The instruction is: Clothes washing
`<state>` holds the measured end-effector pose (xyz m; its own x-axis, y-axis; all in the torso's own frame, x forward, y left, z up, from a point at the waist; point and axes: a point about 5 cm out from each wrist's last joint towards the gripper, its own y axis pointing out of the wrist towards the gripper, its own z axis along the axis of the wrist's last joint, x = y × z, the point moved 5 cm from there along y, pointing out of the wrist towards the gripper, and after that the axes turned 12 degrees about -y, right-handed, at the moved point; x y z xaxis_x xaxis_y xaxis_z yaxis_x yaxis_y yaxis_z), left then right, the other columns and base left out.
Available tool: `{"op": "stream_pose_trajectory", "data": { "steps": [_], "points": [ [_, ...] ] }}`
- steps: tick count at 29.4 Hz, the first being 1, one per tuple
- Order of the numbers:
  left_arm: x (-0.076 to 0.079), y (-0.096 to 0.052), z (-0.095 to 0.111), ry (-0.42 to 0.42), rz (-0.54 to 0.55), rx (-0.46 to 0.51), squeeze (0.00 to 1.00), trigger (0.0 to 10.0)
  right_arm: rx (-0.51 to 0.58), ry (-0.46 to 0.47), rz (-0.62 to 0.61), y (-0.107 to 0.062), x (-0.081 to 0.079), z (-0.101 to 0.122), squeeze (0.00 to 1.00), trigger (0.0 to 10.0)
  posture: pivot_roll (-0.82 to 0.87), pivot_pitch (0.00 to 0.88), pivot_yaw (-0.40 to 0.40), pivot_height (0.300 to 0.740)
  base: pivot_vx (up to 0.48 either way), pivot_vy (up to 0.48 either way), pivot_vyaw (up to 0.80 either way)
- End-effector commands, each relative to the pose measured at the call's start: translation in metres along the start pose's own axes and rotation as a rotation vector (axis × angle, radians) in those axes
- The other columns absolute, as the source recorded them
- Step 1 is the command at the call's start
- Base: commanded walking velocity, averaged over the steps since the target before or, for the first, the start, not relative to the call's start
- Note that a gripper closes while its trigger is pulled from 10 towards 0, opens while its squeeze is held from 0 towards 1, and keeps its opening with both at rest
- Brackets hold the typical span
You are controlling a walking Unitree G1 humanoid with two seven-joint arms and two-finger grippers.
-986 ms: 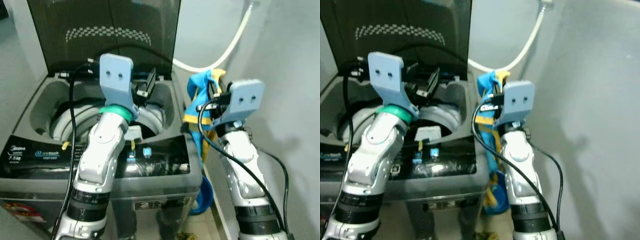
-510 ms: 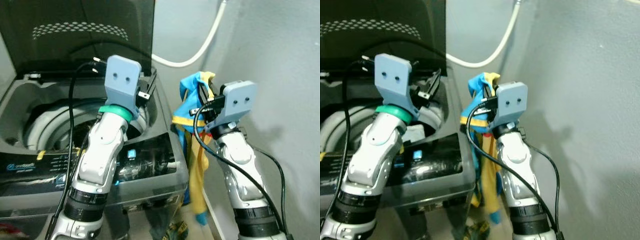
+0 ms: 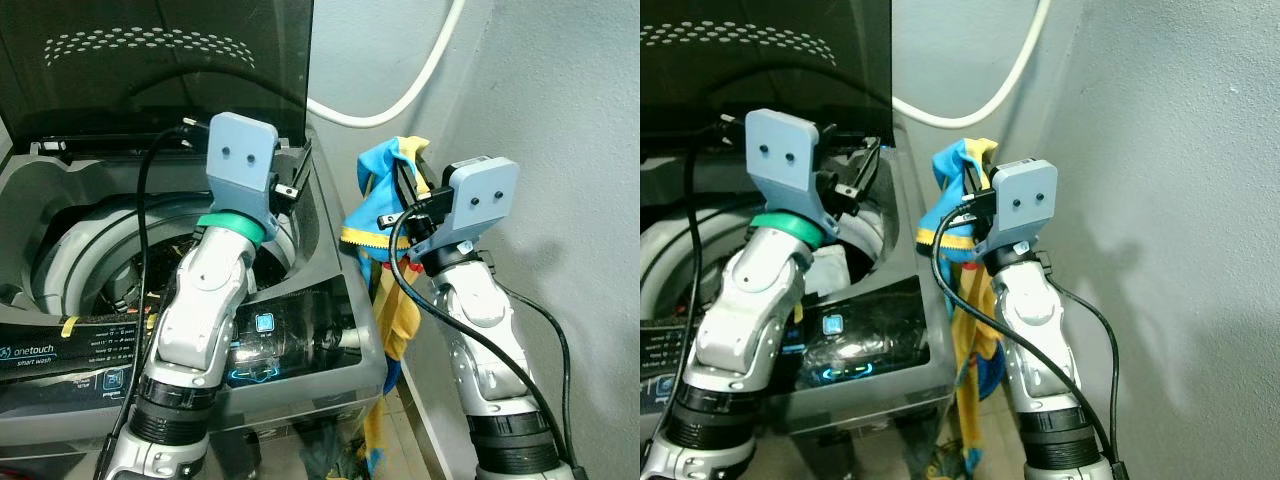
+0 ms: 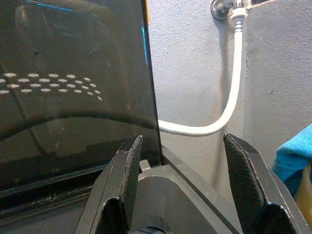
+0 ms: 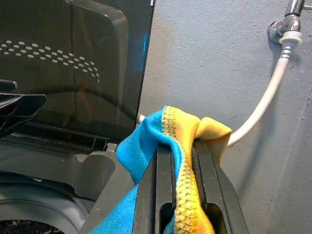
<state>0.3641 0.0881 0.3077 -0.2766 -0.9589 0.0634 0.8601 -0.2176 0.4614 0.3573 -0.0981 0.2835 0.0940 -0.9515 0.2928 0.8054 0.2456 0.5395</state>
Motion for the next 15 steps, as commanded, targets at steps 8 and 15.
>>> {"op": "stream_pose_trajectory", "data": {
  "steps": [8, 15],
  "points": [
    [0.0013, -0.0021, -0.0056, -0.035, 0.002, -0.024, 0.0, 10.0, 0.021, 0.011, -0.003, -0.0012, -0.0008, 0.0051, 0.0, 10.0, 0.07, 0.0, 0.002, 0.72, -0.034, 0.0, 0.0],
    [0.0007, -0.0025, -0.0071, -0.057, 0.009, -0.034, 0.0, 10.0, 0.016, 0.012, -0.003, -0.0018, -0.0011, 0.004, 0.0, 10.0, 0.07, 0.0, 0.003, 0.72, -0.355, 0.0, 0.0]
  ]
}}
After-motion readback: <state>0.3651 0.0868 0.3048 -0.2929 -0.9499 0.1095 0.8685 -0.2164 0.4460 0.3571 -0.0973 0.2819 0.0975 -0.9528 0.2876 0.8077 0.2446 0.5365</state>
